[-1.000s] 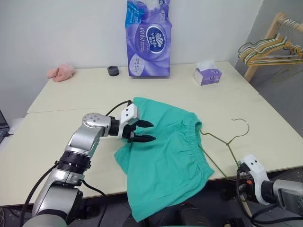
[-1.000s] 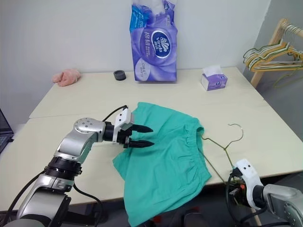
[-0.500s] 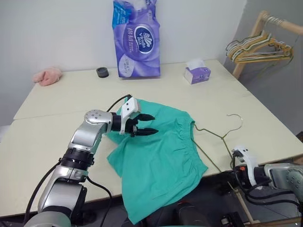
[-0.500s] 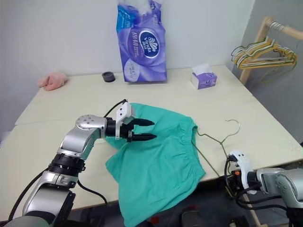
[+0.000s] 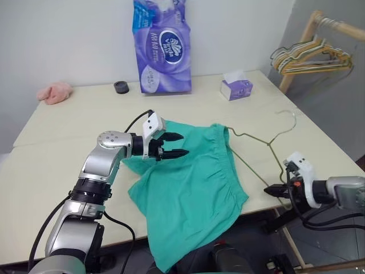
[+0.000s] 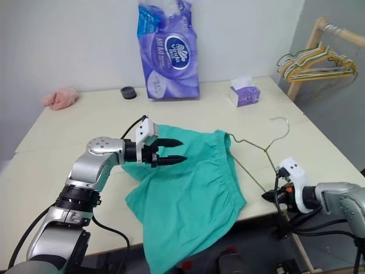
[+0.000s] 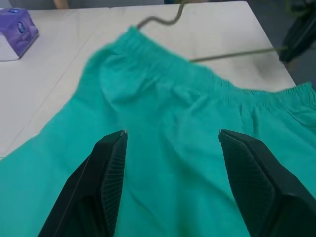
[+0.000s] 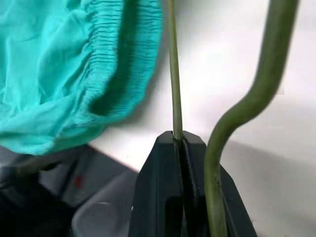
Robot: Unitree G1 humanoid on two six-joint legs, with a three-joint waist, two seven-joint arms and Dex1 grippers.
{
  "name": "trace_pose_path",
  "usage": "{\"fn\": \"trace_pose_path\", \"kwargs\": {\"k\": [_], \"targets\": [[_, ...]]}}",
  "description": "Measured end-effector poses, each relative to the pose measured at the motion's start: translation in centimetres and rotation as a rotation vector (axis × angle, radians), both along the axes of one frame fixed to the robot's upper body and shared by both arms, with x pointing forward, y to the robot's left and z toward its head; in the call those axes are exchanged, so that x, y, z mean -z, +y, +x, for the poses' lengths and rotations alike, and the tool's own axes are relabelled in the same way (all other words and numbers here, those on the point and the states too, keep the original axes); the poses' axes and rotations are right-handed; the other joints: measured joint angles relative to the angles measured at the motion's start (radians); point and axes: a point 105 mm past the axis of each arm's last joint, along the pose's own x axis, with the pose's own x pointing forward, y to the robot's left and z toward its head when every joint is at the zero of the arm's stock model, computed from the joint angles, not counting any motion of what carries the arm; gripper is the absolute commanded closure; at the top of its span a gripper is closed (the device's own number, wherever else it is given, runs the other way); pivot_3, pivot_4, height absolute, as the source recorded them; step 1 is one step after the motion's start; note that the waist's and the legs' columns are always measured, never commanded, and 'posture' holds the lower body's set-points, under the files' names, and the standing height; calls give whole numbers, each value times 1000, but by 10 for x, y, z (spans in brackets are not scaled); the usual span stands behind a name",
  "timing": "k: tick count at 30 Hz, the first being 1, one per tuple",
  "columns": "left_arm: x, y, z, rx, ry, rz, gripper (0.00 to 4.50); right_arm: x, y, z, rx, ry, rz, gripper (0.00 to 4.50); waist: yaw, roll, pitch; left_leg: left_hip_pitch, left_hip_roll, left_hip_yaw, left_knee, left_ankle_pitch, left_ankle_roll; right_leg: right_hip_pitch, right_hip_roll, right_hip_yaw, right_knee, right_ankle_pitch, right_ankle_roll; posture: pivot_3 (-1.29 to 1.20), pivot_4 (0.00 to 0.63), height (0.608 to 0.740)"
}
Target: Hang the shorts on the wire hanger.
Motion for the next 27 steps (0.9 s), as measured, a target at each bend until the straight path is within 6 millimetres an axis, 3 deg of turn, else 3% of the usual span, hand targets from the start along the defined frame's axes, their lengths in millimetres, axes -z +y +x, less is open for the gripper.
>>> {"fn": "trace_pose_path", "kwargs": {"k": [5, 14, 27], "targets": [[0, -1, 1, -10, -4, -4, 1377, 0, 0, -3, -10, -4, -11, 4500, 32, 0, 0, -1, -1, 0, 0, 0, 0, 0, -2, 0, -1, 2, -4, -183, 67, 740], [3, -4, 3, -7, 0, -20, 1377, 25, -12, -15, -41, 98, -83, 4500, 41, 0, 0, 0, -2, 0, 1, 0, 0, 0, -2, 0, 0, 1, -2, -191, 63, 740], [-3, -6, 7, -21, -28, -25, 1377, 32, -10, 12, -107, 67, -161, 4500, 38, 0, 0, 0, -2, 2, 3, 0, 0, 0, -2, 1, 0, 3, -4, -176, 62, 740]]}}
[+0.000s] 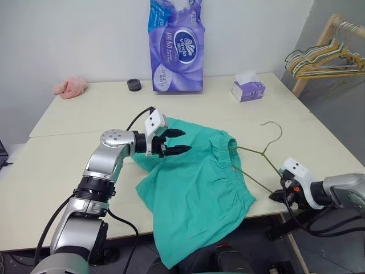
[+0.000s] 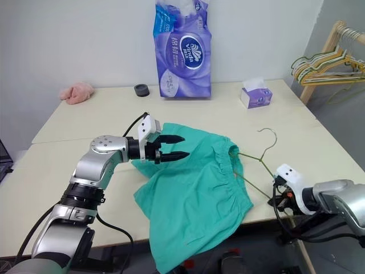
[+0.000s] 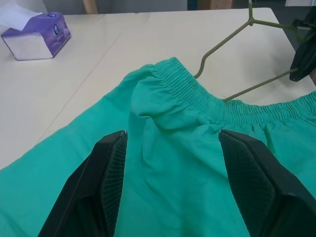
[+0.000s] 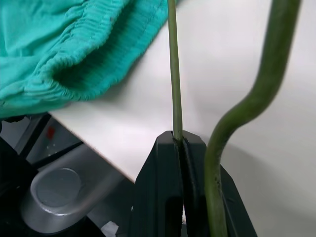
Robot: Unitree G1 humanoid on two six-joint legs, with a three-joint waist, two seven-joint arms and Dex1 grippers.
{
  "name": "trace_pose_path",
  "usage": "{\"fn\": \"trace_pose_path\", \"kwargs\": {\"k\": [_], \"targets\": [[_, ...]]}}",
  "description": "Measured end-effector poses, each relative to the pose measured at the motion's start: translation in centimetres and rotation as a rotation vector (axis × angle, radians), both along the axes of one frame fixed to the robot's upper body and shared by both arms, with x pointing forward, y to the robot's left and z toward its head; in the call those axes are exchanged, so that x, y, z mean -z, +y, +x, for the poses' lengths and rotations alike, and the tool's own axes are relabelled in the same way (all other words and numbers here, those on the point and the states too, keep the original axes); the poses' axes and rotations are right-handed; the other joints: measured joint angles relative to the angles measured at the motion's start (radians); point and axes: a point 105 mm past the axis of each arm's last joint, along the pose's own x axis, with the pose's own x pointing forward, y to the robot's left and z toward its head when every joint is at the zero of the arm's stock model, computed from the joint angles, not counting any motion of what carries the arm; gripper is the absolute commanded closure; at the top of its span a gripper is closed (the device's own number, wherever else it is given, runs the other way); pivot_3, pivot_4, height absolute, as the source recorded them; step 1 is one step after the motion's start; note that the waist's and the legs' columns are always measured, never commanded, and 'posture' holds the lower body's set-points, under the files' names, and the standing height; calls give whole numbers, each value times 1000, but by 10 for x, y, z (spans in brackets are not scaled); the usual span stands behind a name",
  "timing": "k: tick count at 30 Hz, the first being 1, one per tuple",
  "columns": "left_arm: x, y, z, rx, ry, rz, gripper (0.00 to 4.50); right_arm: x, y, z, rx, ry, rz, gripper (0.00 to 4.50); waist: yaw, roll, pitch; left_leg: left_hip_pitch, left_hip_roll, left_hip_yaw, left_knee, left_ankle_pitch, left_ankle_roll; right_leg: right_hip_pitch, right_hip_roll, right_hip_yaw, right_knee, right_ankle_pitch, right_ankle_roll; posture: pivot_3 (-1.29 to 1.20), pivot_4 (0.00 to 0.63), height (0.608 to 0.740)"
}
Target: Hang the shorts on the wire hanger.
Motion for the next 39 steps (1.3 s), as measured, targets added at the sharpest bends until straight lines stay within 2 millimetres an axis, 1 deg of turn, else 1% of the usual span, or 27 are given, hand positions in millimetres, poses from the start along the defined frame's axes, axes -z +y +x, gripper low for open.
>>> {"fn": "trace_pose_path", "kwargs": {"k": [4, 8, 11, 14, 17, 19, 20, 22, 23, 25, 27, 30, 33, 35, 39], "targets": [[0, 0, 0, 1, -1, -1, 1377, 1, 5, 12, -1, -16, 8, 4500, 0, 0, 0, 0, 0, 0, 0, 0, 0, 0, 0, 0, 0, 0, 0, -174, 60, 740], [0, 0, 0, 0, -2, -2, 1377, -5, 3, 26, 30, -51, 19, 4500, 0, 0, 0, 0, 0, 0, 0, 0, 0, 0, 0, 0, 0, 0, 0, -174, 60, 740], [-1, 0, 1, -5, -3, -4, 1377, -9, 3, 33, 52, -70, 43, 4500, 0, 0, 0, 0, 0, -1, 0, 0, 0, 0, 0, 0, 1, 0, 0, -172, 58, 740], [-3, 0, 5, -44, 2, -35, 888, -20, 4, 40, 61, -117, 60, 4500, 0, 0, 0, 0, 0, -1, 0, 0, 0, 0, 0, -1, 1, 0, 0, -174, 58, 740], [-6, 6, 12, -88, 4, -55, 9, -30, 6, 43, 56, -164, 59, 4500, 0, 0, 0, 0, 0, -2, 0, 0, 0, 0, 0, -1, 1, 0, 0, -181, 55, 740], [-11, 8, 17, -111, 1, -70, 9, -35, 11, 43, 31, -195, 52, 4500, 0, 0, 0, -1, 0, -2, 0, 0, 0, 0, 0, -2, 1, 0, 0, -184, 54, 740], [-15, 8, 21, -121, -5, -87, 9, -39, 15, 43, 12, -222, 43, 4500, 0, 0, 0, -1, 0, -3, 0, 0, 0, 0, 0, -2, 1, 0, 0, -184, 54, 740], [-32, 7, 27, -125, -36, -124, 9, -46, 25, 42, -37, -284, 24, 4500, 0, 0, 0, -3, 0, -4, 1, 0, 0, -1, 0, -3, 1, 0, 0, -184, 51, 740], [-44, 6, 29, -114, -63, -140, 9, -49, 30, 42, -67, -312, 13, 4500, 0, 0, 0, -3, 0, -4, 1, 0, 0, -1, 0, -4, 1, 0, 0, -184, 51, 740], [-62, 1, 28, -73, -107, -151, 9, -51, 36, 40, -102, -340, -3, 4500, 0, 0, 0, -3, -1, -4, 1, 0, 0, -1, -1, -4, 1, 0, 0, -183, 47, 740], [-72, 0, 23, -5, -130, -122, 9, -48, 42, 37, -150, -358, -32, 4500, -2, 1, 0, -2, -1, -4, 1, 0, 0, -1, -1, -4, 1, 0, 0, -182, 45, 740], [-70, -2, 10, 138, -138, 14, 9, -42, 45, 33, -230, -385, -111, 4500, -4, 1, 0, -2, -2, -4, 1, 0, 0, -1, -1, -4, 1, 0, 0, -181, 41, 740], [-71, -6, -1, 276, -152, 122, 9, -43, 51, 32, -316, -441, -163, 4500, -3, 1, 0, -2, -2, -4, 1, 0, 0, -1, -1, -4, 1, 0, 0, -182, 39, 740], [-63, -7, -5, 333, -151, 183, 9, -43, 54, 31, -351, -461, -178, 4500, -3, 1, -1, -2, -2, -4, 2, 0, 0, 0, -1, -3, 1, 0, 0, -182, 36, 740], [-45, -7, -7, 393, -126, 265, 9, -43, 59, 30, -400, -493, -201, 4500, -4, 1, -1, -3, -2, -4, 3, 0, 0, -1, -1, -3, 1, 0, 0, -188, 36, 740]]}}
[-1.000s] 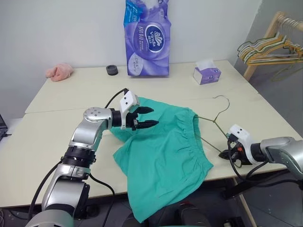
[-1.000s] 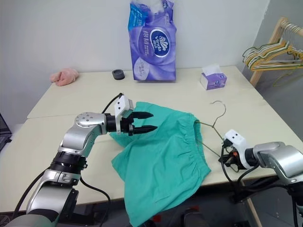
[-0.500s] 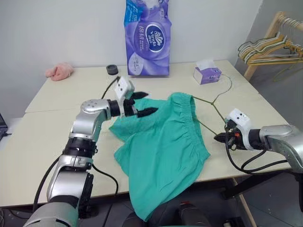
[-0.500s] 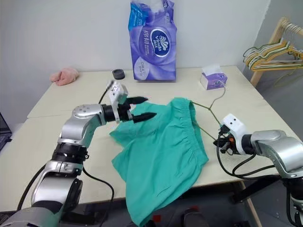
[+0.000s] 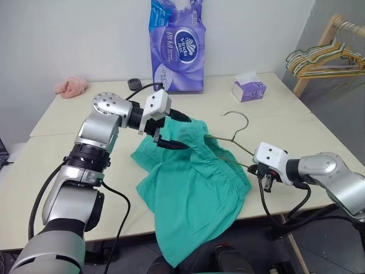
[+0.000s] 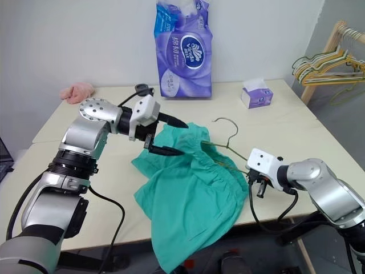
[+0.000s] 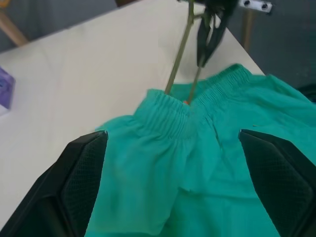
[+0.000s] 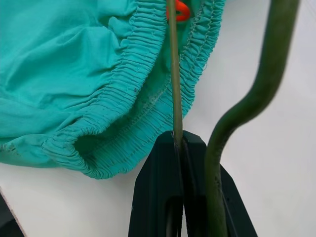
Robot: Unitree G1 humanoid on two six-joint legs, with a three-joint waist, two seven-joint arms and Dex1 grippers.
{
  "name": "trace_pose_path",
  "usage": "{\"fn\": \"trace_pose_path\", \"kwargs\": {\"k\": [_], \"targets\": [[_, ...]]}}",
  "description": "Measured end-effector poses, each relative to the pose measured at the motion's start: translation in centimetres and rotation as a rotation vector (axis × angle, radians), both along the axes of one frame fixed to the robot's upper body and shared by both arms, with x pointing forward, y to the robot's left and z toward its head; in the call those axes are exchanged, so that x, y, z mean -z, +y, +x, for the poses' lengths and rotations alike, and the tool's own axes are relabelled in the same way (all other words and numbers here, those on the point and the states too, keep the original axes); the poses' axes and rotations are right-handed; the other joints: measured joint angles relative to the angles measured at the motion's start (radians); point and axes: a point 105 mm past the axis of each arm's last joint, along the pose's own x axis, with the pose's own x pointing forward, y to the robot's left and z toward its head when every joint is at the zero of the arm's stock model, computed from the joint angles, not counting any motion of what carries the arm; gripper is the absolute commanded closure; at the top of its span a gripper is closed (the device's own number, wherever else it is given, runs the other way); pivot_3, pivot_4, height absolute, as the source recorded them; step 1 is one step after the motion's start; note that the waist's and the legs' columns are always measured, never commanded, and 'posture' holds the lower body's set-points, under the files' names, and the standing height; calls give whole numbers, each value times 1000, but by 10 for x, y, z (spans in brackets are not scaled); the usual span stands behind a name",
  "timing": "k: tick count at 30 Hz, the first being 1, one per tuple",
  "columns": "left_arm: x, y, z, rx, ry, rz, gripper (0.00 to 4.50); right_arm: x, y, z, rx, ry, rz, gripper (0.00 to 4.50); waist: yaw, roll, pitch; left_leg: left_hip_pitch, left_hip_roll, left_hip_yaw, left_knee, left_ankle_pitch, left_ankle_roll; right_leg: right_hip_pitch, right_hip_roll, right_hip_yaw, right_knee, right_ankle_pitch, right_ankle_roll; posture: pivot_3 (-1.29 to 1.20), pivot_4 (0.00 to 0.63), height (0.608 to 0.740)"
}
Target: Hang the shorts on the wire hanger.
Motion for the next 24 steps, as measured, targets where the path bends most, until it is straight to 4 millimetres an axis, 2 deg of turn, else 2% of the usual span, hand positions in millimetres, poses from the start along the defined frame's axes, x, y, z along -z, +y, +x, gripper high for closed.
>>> {"fn": "trace_pose_path", "kwargs": {"k": [6, 10, 14, 24], "targets": [[19, -7, 1, 45, -17, 59, 9, -9, 7, -1, -63, -64, -32, 4500, 1, 0, 0, -1, 0, 0, 1, 0, 0, 0, 0, 0, 0, 0, 0, -196, 37, 740], [25, -8, -2, 74, -6, 78, 9, -11, 10, -1, -86, -85, -39, 4500, -2, 0, 0, -2, 0, -1, 4, 0, 1, 0, 0, -1, 1, 0, 0, -198, 38, 740], [36, -9, -8, 104, 42, 85, 880, -11, 11, -1, -100, -89, -44, 4500, -7, 0, 0, -2, 0, -1, 5, 0, 1, 0, 0, -1, 1, 0, 0, -198, 38, 740], [46, -10, -11, 107, 86, 97, 3915, -13, 13, -1, -133, -118, -65, 4500, -24, 0, 0, -2, 0, -2, 6, 0, 1, 1, 0, -2, 2, 0, 0, -201, 39, 740]]}}
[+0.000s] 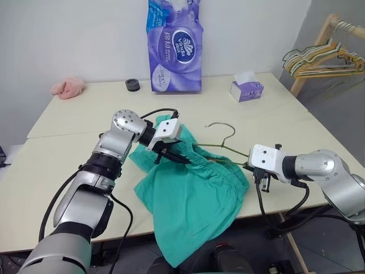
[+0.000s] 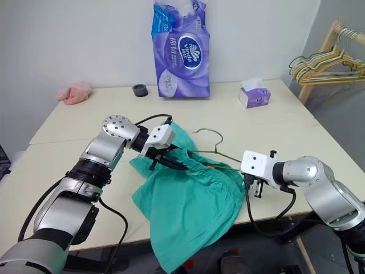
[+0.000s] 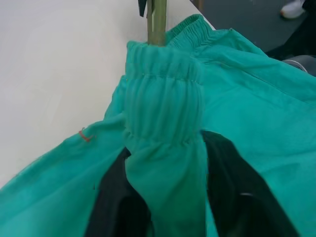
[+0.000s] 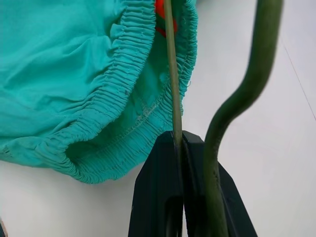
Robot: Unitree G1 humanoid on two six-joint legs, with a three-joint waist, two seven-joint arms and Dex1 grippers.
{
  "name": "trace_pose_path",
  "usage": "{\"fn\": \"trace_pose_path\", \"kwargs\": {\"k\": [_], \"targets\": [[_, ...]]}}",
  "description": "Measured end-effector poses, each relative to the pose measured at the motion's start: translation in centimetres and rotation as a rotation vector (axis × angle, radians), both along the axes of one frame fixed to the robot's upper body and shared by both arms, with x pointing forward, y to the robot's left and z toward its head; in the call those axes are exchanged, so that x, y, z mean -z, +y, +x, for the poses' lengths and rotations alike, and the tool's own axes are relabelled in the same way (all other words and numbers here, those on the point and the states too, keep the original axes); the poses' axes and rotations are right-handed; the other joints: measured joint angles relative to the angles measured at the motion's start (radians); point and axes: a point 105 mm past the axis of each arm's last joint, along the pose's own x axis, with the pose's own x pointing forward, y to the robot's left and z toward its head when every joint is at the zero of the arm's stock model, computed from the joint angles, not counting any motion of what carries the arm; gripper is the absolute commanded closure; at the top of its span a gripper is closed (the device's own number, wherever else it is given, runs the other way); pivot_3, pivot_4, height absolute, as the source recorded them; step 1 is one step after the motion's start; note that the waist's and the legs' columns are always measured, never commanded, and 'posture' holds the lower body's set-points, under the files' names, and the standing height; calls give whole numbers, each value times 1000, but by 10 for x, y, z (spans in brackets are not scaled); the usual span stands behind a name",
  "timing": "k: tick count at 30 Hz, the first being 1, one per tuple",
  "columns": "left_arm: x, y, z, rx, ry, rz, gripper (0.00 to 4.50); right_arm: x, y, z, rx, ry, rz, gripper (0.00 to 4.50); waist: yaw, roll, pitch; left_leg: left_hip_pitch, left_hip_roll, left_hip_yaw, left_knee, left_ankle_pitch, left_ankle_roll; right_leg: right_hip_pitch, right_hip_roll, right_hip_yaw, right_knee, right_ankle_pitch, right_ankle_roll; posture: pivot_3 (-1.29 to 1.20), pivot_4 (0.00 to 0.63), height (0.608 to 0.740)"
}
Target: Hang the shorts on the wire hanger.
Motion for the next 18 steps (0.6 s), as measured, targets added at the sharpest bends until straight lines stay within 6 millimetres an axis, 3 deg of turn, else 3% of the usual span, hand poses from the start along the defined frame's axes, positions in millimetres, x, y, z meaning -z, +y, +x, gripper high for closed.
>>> {"fn": "trace_pose_path", "kwargs": {"k": [2, 9, 15, 18], "targets": [[1, 0, 0, -1, -1, 1, 4484, -1, 0, 0, -6, -12, -5, 4500, 0, 0, 0, 0, 0, 0, 0, 0, 0, 0, 0, 0, 0, 0, 0, -202, 40, 740], [6, 3, -1, -6, 2, 6, 4484, -4, 2, 3, -40, -62, -26, 4500, -2, 0, 0, 0, 0, 0, 0, 0, 0, 0, 0, 0, 0, 0, 0, -202, 41, 740], [9, -2, -2, 3, 7, 2, 4500, -15, 6, 0, -133, -109, -60, 2824, -1, 0, 0, 0, 0, -1, 0, 0, 0, 0, 0, -1, 0, 0, 0, -200, 42, 740], [11, 0, -2, -6, 8, 10, 4500, -15, -19, -8, -131, -78, -153, 1734, 4, 0, 0, -1, -1, -1, 0, 0, 0, 0, -1, -1, 0, 0, 0, -196, 45, 740]]}}
